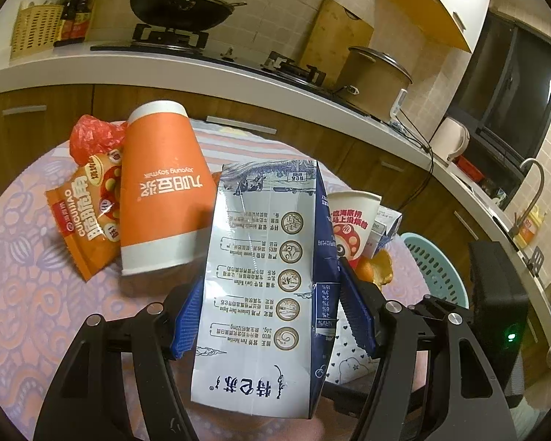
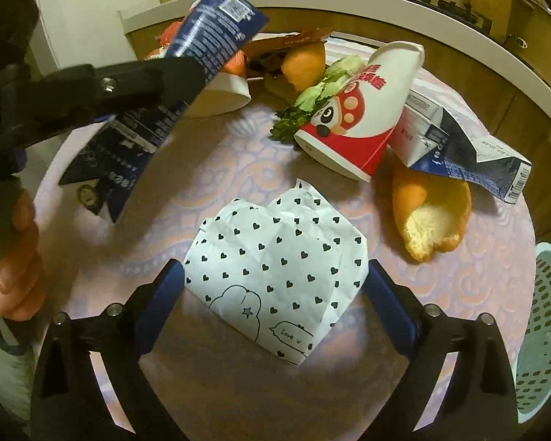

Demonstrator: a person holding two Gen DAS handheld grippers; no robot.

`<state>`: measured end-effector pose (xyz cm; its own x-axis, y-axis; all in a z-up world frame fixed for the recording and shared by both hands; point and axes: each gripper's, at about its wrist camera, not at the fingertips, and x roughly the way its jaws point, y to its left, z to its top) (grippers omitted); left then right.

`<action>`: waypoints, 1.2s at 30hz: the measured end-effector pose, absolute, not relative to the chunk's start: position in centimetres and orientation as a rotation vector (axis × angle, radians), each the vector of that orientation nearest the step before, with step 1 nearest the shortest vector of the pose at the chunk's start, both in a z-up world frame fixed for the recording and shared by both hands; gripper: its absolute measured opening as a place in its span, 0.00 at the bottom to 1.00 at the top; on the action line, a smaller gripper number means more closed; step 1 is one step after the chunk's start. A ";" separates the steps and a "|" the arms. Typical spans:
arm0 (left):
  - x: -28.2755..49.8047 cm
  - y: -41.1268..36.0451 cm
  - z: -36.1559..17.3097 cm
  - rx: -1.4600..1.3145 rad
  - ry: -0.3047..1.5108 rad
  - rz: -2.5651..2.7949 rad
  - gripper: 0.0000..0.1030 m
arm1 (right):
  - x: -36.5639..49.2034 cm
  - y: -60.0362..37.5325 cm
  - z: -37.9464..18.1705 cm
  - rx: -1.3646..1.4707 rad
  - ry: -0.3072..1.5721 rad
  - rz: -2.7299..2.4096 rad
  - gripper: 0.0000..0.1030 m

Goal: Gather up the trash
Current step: 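Grasp the white polka-dot paper bag with the right gripper, then carry the polka-dot bag and milk carton over the blue wastebasket with both grippers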

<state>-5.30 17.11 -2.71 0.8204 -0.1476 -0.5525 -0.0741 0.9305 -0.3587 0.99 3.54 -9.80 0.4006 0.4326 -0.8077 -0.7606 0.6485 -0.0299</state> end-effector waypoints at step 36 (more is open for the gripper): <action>0.0 1.4 4.9 -0.254 0.556 -0.247 0.63 | 1.4 -19.1 2.3 -0.096 0.521 0.486 0.07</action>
